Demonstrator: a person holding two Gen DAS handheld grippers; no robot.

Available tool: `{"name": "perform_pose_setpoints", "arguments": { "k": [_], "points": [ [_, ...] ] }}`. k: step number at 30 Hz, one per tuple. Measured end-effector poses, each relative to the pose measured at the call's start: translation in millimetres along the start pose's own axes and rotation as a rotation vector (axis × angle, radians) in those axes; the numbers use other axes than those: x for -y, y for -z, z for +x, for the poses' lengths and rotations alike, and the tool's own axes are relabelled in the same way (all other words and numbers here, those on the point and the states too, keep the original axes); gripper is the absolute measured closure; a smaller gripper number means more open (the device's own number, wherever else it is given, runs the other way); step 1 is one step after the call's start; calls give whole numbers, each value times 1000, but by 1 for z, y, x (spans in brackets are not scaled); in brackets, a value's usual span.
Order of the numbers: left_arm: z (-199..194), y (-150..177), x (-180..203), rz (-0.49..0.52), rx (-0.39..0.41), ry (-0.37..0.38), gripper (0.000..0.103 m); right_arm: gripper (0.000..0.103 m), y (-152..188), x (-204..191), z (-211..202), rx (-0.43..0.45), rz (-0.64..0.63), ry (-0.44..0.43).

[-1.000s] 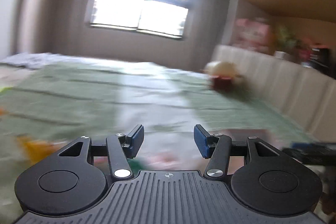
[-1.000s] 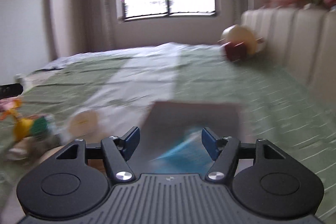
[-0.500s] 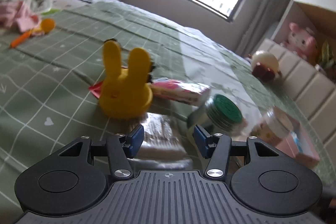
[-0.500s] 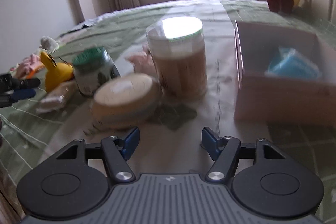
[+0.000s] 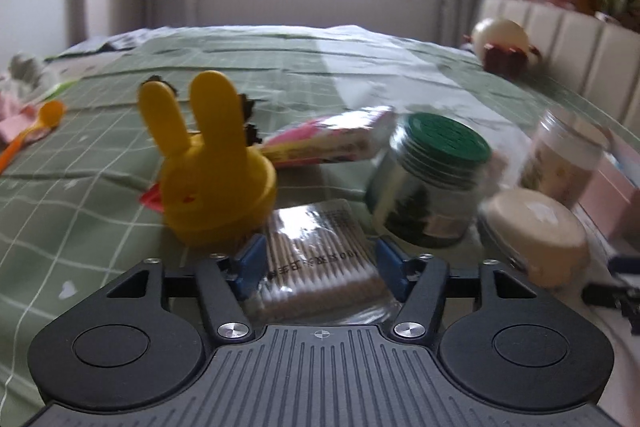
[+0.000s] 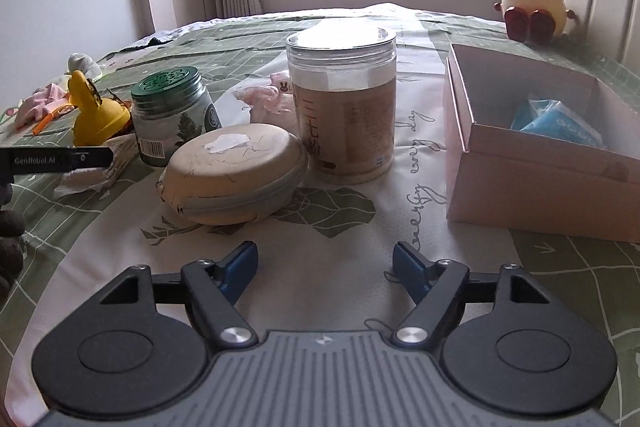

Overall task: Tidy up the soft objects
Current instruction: 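Grasp the clear cotton swab pack with the left gripper, then grasp the yellow bunny toy with the right gripper while the left gripper holds the swabs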

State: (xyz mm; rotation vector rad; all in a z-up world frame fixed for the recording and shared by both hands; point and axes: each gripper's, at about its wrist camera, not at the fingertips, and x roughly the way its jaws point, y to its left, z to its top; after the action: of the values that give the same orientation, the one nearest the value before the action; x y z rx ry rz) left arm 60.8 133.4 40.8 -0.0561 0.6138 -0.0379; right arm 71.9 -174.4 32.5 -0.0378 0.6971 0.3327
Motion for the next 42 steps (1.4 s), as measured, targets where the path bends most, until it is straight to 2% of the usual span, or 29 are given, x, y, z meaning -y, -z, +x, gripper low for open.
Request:
{"name": "perform_pose_setpoints", "arguments": {
  "k": [2, 7, 9, 11, 16, 20, 24, 34, 37, 39, 42],
  "points": [
    [3, 0, 3, 20, -9, -15, 29, 27, 0, -1, 0, 1, -2, 4],
    [11, -4, -4, -43, -19, -89, 25, 25, 1, -1, -1, 0, -4, 4],
    [18, -7, -8, -73, -36, -108, 18, 22, 1, -1, 1, -5, -10, -4],
    [29, -7, -14, -126, -75, -97, 15, 16, 0, -2, 3, -17, -22, -14],
    [40, -16, -16, -132, -89, -112, 17, 5, -3, -1, 8, -50, -41, -57],
    [35, -13, -16, -118, -82, -82, 22, 0, -4, -4, 11, -73, -58, -65],
    [22, -6, -26, -161, -72, -31, 26, 0, -5, -7, 12, -85, -68, -56],
    [-15, 8, -50, -283, -68, 58, 27, 0, -4, -9, 9, -68, -77, -41],
    [-26, 8, -55, -315, -70, 86, 27, 5, -7, -12, 2, -62, -73, -7],
    [-37, 7, -57, -314, -49, 96, 27, 6, -13, -15, -6, -46, -57, -5],
    [-57, 6, -59, -297, -1, 102, 27, 6, -29, -25, -30, 46, -64, -25]
  ]
}}
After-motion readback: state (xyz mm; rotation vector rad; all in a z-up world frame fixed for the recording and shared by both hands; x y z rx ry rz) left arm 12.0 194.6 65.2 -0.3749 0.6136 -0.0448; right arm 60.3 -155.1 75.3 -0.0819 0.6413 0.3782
